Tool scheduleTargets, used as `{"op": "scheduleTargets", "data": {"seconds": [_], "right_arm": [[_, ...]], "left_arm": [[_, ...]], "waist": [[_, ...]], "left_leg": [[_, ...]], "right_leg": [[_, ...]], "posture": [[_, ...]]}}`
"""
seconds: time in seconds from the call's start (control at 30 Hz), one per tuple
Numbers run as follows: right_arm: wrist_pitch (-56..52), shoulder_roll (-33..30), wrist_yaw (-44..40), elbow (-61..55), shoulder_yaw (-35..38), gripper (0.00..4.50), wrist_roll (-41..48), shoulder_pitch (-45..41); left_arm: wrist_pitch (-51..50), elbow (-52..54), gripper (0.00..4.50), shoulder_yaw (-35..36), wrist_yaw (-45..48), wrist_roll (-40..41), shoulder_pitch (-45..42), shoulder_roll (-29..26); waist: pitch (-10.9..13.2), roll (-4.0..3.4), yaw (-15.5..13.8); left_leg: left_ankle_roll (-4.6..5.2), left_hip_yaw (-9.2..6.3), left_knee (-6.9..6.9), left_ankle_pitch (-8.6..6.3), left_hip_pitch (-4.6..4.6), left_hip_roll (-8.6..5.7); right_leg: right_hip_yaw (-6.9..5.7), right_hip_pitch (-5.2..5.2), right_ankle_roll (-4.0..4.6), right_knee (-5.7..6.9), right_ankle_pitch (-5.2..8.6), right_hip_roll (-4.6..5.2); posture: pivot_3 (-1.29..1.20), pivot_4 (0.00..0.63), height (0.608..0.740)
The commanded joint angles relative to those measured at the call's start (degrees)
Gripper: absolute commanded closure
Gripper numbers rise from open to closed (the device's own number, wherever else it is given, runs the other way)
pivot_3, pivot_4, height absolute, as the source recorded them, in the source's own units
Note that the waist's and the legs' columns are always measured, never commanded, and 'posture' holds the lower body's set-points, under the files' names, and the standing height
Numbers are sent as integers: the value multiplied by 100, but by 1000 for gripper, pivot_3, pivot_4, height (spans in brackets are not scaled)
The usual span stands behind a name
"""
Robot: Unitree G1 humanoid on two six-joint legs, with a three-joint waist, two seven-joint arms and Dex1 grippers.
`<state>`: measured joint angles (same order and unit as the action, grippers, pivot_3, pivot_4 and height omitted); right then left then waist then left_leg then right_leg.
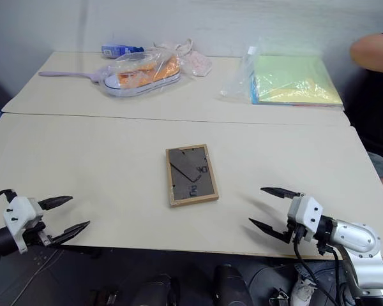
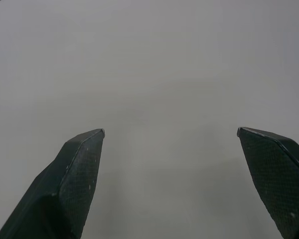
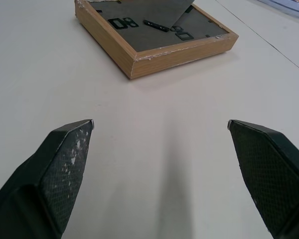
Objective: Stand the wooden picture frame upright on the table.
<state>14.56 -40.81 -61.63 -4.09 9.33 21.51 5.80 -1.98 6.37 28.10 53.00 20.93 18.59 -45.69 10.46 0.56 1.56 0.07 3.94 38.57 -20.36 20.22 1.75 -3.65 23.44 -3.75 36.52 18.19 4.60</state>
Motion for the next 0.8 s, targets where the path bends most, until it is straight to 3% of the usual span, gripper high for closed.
{"op": "scheduleTargets", "data": {"seconds": [0.03,0.17,0.23,0.47,0.63,0.67,0.8], "right_arm": [[-1,53,58,-117,27,49,44,-34],[-88,144,78,8,-121,49,12,-260],[-432,216,88,-5,-354,419,61,-557],[-418,573,416,602,-1092,2735,-814,-1582],[-132,964,959,1586,-1423,4484,-1552,-2367],[-161,1033,993,1685,-1466,4500,-1590,-2467],[-200,1166,919,1550,-1685,4500,-1646,-2517]], "left_arm": [[-8,194,0,66,-45,13,0,18],[-657,545,0,14,-121,435,-193,12],[-1027,814,0,-326,-281,405,-552,-30],[-1923,1033,2263,-1957,-819,-90,-2110,288],[-2213,475,3897,-2948,-1122,-611,-3057,860],[-2228,380,4173,-3082,-1134,-681,-3175,945],[-2333,52,4173,-3504,-1260,-945,-3634,1307]], "waist": [[0,0,-1],[0,1,0],[0,1,0],[-1,0,-6],[-1,0,7],[-1,0,13],[-1,0,-5]], "left_leg": [[0,0,0,0,0,0],[0,0,1,0,0,0],[0,0,3,1,0,0],[-6,0,13,6,2,-3],[0,6,49,4,18,-5],[0,8,51,5,18,-4],[-4,8,50,7,19,1]], "right_leg": [[0,0,0,0,0,0],[0,0,0,2,0,-1],[0,0,-1,6,0,0],[-1,0,-3,36,-2,-6],[-2,4,-10,44,-6,-9],[-1,6,-10,46,-6,-10],[-2,9,-10,51,-5,-17]], "posture": [[0,150,740],[0,150,740],[0,150,740],[0,150,740],[0,150,740],[0,150,740],[0,150,740]]}}
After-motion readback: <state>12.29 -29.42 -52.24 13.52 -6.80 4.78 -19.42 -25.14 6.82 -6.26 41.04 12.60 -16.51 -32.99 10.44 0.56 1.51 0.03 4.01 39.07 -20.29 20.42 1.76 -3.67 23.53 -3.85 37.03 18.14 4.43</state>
